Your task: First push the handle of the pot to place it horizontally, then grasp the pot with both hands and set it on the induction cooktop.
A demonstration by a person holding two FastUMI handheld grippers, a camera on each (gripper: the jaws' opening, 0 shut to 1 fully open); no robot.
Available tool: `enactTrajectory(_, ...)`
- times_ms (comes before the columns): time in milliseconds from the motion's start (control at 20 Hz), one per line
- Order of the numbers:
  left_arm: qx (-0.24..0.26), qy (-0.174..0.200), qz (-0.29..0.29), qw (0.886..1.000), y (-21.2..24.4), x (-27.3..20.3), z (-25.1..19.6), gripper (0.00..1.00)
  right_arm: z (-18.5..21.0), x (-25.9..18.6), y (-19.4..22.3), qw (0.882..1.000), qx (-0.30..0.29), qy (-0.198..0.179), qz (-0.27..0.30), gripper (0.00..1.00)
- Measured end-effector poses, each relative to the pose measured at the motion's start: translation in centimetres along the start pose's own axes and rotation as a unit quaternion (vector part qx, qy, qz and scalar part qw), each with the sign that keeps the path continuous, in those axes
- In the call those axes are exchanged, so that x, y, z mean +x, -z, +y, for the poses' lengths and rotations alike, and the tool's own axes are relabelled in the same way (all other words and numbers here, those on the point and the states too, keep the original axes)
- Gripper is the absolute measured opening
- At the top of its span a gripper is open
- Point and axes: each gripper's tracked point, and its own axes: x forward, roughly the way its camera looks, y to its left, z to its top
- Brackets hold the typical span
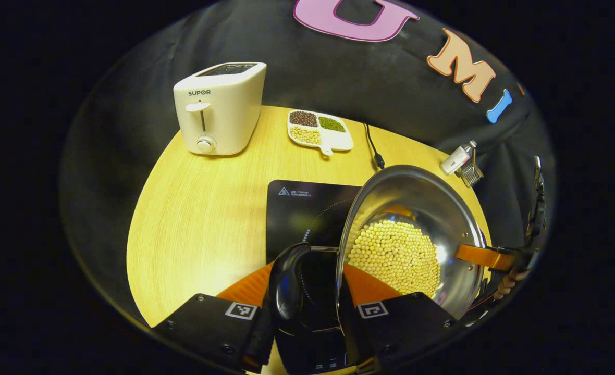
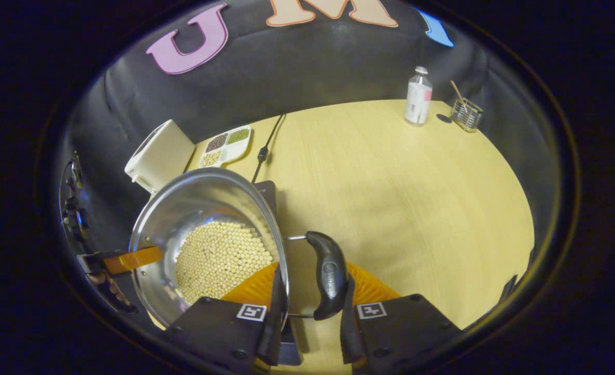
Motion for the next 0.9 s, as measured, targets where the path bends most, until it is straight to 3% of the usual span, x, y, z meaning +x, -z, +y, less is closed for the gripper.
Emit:
enactTrajectory(50, 0.0, -0.001, 0.0, 1.0, -0.1, 0.0, 0.3, 0.55, 0.5, 0.3, -0.2, 1.0, -0.002, 0.0, 0.001, 0.42)
enactTrajectory(100, -0.001, -0.002, -0.004, 1.0, -0.4, 0.1, 0.7, 0.55, 0.9, 0.4, -0.4, 1.0, -0.004, 0.0, 0.001, 0.48)
enactTrajectory(200, -0.006, -0.003, -0.01, 1.0, -0.8, -0.4, 1.2, 0.55, 1.9, 0.8, -0.6, 1.0, -0.008, -0.002, 0.001, 0.42)
enactTrajectory(500, -0.006, -0.009, -0.017, 1.0, -1.6, 0.1, 2.4, 0.55, 3.2, 1.7, -1.0, 1.0, -0.008, -0.007, 0.005, 0.43)
enactTrajectory(600, 0.002, -0.016, -0.005, 1.0, -1.0, 0.1, 2.4, 0.59, 3.2, 1.9, -0.9, 1.0, -0.011, -0.006, 0.004, 0.43)
enactTrajectory(650, 0.01, -0.025, -0.001, 1.0, -0.6, 0.1, 2.6, 0.64, 3.2, 1.9, -0.8, 1.0, -0.014, -0.004, 0.004, 0.51)
enactTrajectory(700, 0.016, -0.033, -0.004, 0.999, -0.5, 0.0, 2.7, 0.67, 3.1, 1.9, -0.8, 1.0, -0.016, -0.001, 0.0, 0.51)
enactTrajectory(750, 0.02, -0.042, -0.01, 0.999, -0.5, -0.2, 2.7, 0.77, 3.0, 1.8, -0.7, 1.0, -0.016, 0.003, 0.001, 0.58)
enactTrajectory(800, 0.021, -0.049, -0.019, 0.998, -0.7, -0.6, 2.9, 0.75, 3.0, 1.8, -1.0, 1.0, -0.013, 0.003, -0.008, 0.56)
enactTrajectory(900, 0.019, -0.058, -0.037, 0.997, -1.2, -1.2, 2.9, 0.82, 3.1, 1.2, -1.8, 1.0, -0.005, 0.0, -0.018, 0.64)
